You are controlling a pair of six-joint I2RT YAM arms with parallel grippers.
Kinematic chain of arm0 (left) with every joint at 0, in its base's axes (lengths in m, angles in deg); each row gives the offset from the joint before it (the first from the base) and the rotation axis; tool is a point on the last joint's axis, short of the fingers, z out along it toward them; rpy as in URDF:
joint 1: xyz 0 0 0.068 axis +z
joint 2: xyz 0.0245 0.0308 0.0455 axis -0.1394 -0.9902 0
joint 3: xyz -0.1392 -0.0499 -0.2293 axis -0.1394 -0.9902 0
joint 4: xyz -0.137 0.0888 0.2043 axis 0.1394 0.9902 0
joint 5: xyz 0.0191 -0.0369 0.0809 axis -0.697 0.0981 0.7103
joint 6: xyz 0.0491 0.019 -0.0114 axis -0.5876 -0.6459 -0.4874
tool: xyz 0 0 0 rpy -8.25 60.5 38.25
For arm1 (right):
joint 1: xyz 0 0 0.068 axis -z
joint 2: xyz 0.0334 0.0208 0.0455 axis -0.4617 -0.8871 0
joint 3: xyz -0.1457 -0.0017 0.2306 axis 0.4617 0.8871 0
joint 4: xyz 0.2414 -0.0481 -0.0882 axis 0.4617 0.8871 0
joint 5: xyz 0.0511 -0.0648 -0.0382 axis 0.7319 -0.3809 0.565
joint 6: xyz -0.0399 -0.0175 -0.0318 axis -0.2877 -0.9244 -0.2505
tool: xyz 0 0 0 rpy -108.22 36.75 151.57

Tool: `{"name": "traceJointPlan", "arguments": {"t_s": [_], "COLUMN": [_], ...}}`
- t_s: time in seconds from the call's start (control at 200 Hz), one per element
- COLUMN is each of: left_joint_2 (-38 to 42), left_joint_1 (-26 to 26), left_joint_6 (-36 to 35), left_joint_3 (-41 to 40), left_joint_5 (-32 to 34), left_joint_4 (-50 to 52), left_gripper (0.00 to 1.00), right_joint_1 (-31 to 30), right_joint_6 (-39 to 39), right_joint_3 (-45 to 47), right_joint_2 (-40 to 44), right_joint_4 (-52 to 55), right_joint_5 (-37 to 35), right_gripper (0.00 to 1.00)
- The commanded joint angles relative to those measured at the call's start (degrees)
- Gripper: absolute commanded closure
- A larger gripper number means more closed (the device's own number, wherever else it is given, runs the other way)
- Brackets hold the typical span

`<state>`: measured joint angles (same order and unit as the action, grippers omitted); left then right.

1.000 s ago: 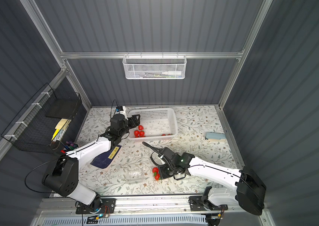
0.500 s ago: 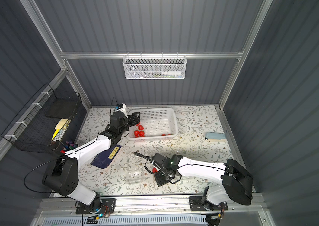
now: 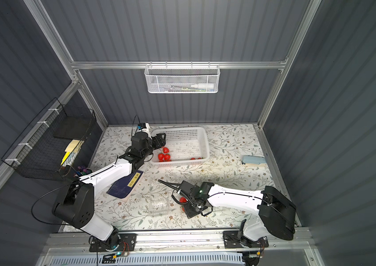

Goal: Pack strawberries into containers
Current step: Adjust the strawberry in the packing box.

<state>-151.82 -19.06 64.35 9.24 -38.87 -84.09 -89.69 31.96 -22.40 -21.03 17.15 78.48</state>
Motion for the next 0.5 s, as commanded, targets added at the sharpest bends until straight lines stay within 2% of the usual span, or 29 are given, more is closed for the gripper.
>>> {"name": "traceJointPlan", "arguments": {"t_s": [0.0, 0.095, 0.215, 0.36, 0.495], "left_joint_2": [-0.9, -0.9, -0.7, -0.8, -0.7], "left_joint_1": [-0.3, -0.4, -0.4, -0.4, -0.4], "left_joint_6": [-1.0, -1.1, -1.1, -1.1, -1.1], "left_joint_3": [2.0, 2.0, 1.6, 1.6, 1.6], "left_joint_5": [1.1, 1.2, 1.3, 1.3, 1.5], "left_joint_4": [-0.2, -0.2, -0.1, -0.2, -0.1], "left_gripper": [0.23, 0.23, 0.23, 0.23, 0.23], "right_joint_1": [0.1, -0.2, -1.5, -1.8, -1.7], "right_joint_6": [-0.6, -0.7, -1.4, -1.4, -2.0], "right_joint_3": [-0.6, 0.4, -0.1, 0.1, -0.2], "right_joint_2": [2.1, 3.3, 1.8, -2.1, -2.6], "right_joint_4": [1.2, -2.8, -2.7, -1.6, 0.7], "right_joint_5": [1.1, 7.2, 8.6, 8.0, 4.0], "right_gripper": [1.0, 1.0, 1.0, 1.0, 1.0]}}
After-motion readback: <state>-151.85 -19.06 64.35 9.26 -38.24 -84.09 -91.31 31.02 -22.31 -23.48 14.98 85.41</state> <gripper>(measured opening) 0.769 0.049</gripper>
